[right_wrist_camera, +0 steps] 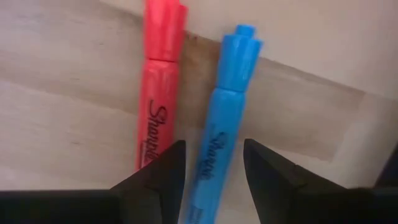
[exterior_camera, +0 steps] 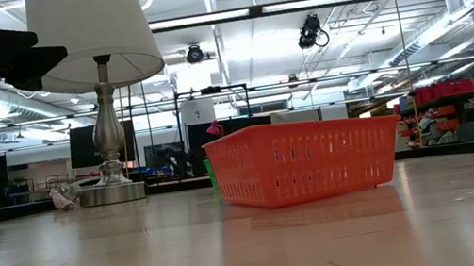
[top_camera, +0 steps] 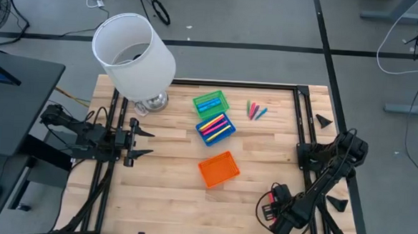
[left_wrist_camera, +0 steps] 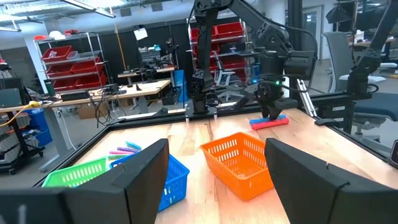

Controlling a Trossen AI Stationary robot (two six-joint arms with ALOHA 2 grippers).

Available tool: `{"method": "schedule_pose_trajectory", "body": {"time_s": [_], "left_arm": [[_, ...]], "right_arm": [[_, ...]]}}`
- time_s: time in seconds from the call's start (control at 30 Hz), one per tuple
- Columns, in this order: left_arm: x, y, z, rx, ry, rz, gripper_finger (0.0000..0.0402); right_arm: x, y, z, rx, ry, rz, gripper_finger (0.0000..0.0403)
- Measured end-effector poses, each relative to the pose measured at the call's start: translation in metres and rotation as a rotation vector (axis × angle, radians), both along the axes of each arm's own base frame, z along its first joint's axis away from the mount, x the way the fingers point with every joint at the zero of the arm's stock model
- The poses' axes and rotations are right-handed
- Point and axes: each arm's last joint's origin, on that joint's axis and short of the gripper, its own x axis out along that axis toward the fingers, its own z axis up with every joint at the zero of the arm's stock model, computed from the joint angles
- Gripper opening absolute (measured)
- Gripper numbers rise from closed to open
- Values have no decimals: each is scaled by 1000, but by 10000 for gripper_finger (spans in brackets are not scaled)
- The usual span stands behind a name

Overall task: Pick & Place Markers
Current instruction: Put the blue highlighter pen into the green bin

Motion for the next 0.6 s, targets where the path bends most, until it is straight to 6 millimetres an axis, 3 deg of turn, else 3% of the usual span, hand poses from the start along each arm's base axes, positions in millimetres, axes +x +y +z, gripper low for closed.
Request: {"method": "schedule_pose_trajectory", "body": {"time_s": [0.27,0.6], "left_arm": [[0,0,0,0,0,0,273],[0,0,0,0,0,0,273]], "right_arm": [[1,1,-1,8,-3,-4,152],[1,3,-1,32,5,-5,57]]}}
